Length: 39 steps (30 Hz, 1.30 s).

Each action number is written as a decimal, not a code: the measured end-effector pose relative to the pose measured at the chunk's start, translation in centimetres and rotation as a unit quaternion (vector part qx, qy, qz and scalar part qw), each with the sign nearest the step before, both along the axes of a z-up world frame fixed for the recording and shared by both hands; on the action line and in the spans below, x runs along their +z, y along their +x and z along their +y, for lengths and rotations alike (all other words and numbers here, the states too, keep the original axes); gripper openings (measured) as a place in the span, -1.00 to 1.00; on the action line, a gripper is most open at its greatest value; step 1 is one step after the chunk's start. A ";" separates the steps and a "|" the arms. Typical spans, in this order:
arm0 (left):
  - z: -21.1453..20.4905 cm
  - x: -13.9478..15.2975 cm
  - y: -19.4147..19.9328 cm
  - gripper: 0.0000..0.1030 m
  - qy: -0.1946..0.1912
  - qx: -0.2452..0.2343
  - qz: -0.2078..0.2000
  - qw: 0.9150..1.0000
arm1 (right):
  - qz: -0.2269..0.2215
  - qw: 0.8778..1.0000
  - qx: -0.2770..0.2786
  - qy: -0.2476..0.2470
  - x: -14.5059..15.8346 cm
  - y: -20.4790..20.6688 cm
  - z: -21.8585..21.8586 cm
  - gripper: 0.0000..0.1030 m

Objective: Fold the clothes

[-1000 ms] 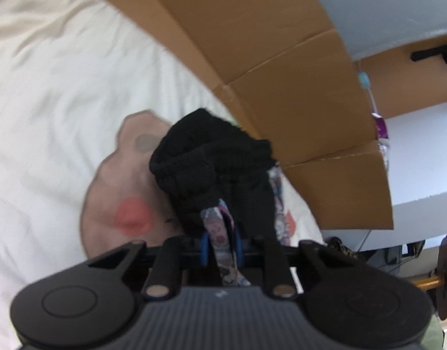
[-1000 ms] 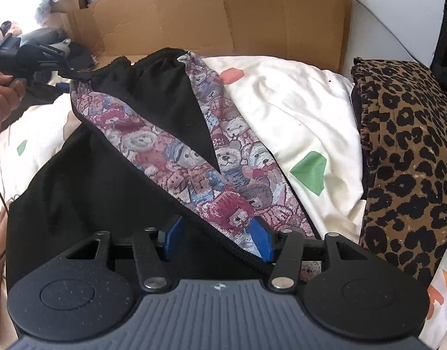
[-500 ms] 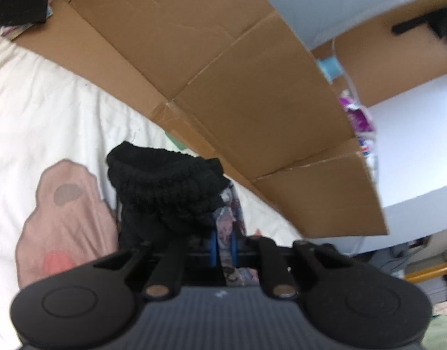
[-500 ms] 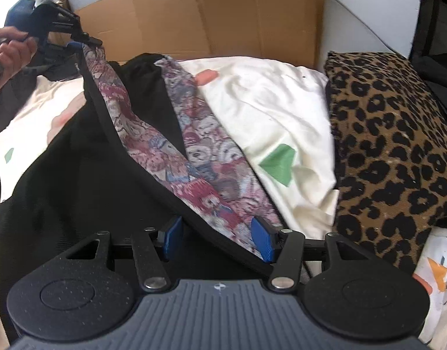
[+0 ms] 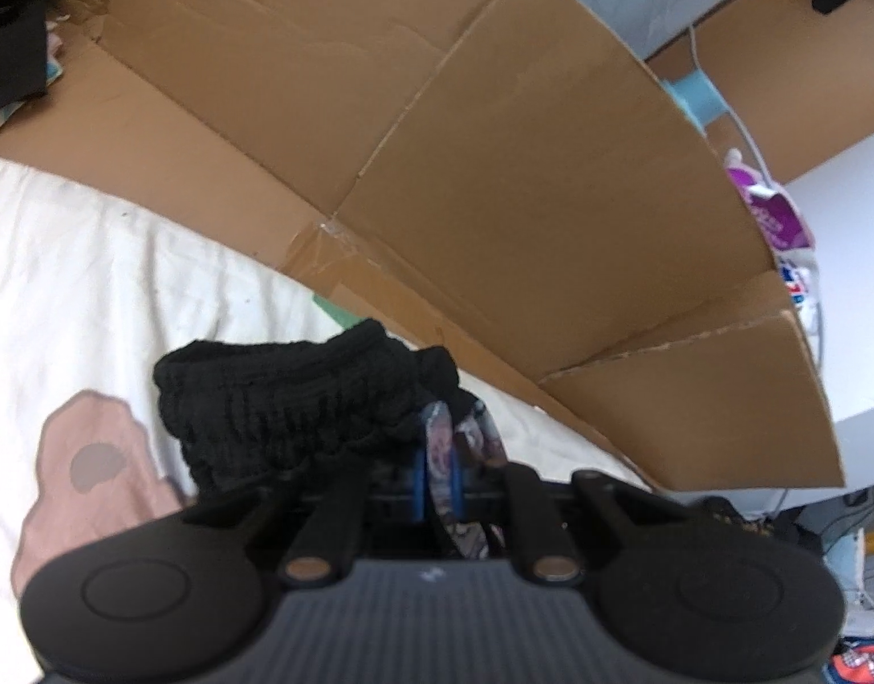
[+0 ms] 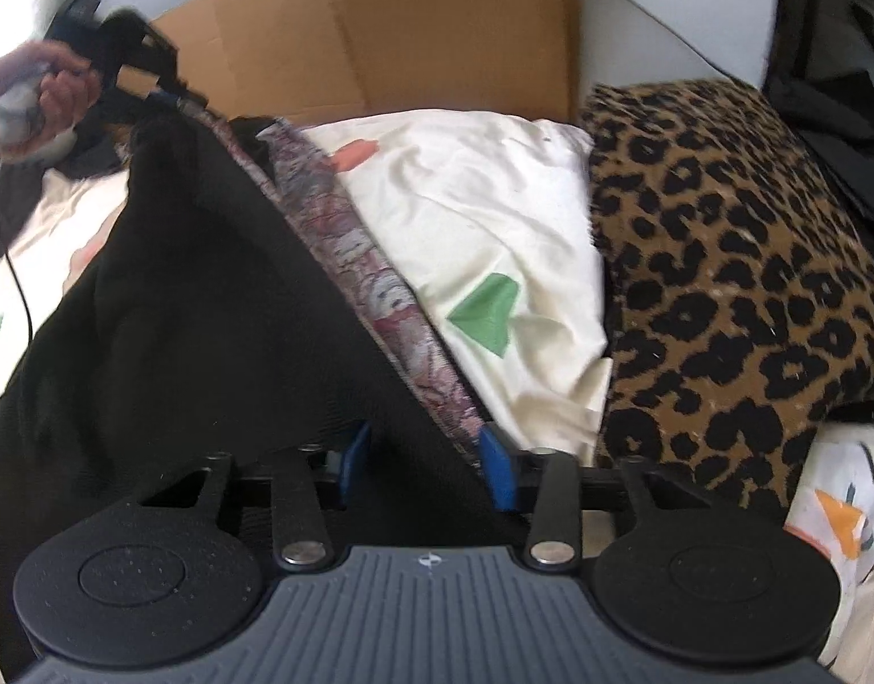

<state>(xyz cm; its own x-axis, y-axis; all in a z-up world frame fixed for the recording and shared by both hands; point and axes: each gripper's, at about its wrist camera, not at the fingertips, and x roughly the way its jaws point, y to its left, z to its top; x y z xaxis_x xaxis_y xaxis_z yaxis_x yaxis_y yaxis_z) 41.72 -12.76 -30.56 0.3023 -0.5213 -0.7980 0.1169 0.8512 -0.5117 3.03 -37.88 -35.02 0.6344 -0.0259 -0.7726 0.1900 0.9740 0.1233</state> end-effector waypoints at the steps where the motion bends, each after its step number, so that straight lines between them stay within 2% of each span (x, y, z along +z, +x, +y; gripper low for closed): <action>1: -0.4 0.0 0.1 -0.82 0.005 -0.003 -0.001 1.000 | 0.001 1.000 -0.007 0.007 -0.1 0.0 -0.3 -0.48; 2: -0.9 -0.1 0.2 -0.82 0.009 -0.005 -0.001 1.000 | 0.004 1.000 -0.012 0.014 -0.2 0.0 -0.6 -0.57; 3: -1.3 -0.3 0.3 -0.82 0.013 -0.007 -0.001 1.000 | 0.007 1.000 -0.017 0.021 -0.3 0.0 -0.9 -0.80; 4: -1.7 -0.4 0.4 -0.82 0.017 -0.010 -0.001 1.000 | 0.010 0.999 -0.020 0.028 -0.4 -0.1 -1.2 -0.94; 5: -2.2 -0.6 0.5 -0.82 0.021 -0.012 -0.002 1.000 | 0.012 0.999 -0.023 0.035 -0.4 -0.2 -1.5 -0.96; 13: -5.1 -1.4 0.9 -0.85 0.041 -0.037 -0.009 0.998 | 0.030 0.996 -0.041 0.069 -0.5 -0.6 -2.9 -1.00; 16: -6.3 -1.7 1.3 -0.87 0.050 -0.048 -0.011 0.998 | 0.032 0.996 -0.044 0.070 -0.4 -0.5 -3.0 -1.00; 25: -8.6 -3.8 2.3 -0.87 0.071 -0.036 -0.001 0.997 | 0.032 0.996 -0.046 0.072 -0.4 -0.4 -3.2 -1.00; 28: -9.5 -3.8 2.4 -0.83 0.082 -0.049 0.000 0.995 | 0.032 0.996 -0.045 0.073 -0.4 -0.5 -3.3 -1.00; 29: -9.8 -3.6 2.5 -0.77 0.088 -0.058 -0.001 0.994 | 0.033 0.996 -0.045 0.073 -0.5 -0.4 -3.3 -1.00; 31: -10.2 -2.9 2.4 -0.51 0.090 -0.077 -0.005 0.993 | 0.034 0.996 -0.045 0.072 -0.5 -0.3 -3.3 -1.00; 33: -10.4 -1.9 2.2 -0.12 0.081 -0.097 -0.009 0.992 | 0.035 0.995 -0.047 0.076 -0.5 -0.3 -3.3 -0.98; 37: -9.9 0.2 1.4 0.08 0.086 -0.119 -0.023 0.989 | 0.032 0.994 -0.054 0.090 0.0 -0.8 -3.6 -0.85; 38: -9.8 0.8 1.2 0.11 0.090 -0.123 -0.028 0.988 | 0.033 0.994 -0.053 0.085 0.3 -1.0 -3.4 -0.75; 39: -9.5 1.2 1.1 0.10 0.094 -0.130 -0.031 0.987 | 0.030 0.995 -0.051 0.082 0.5 -1.3 -3.3 -0.47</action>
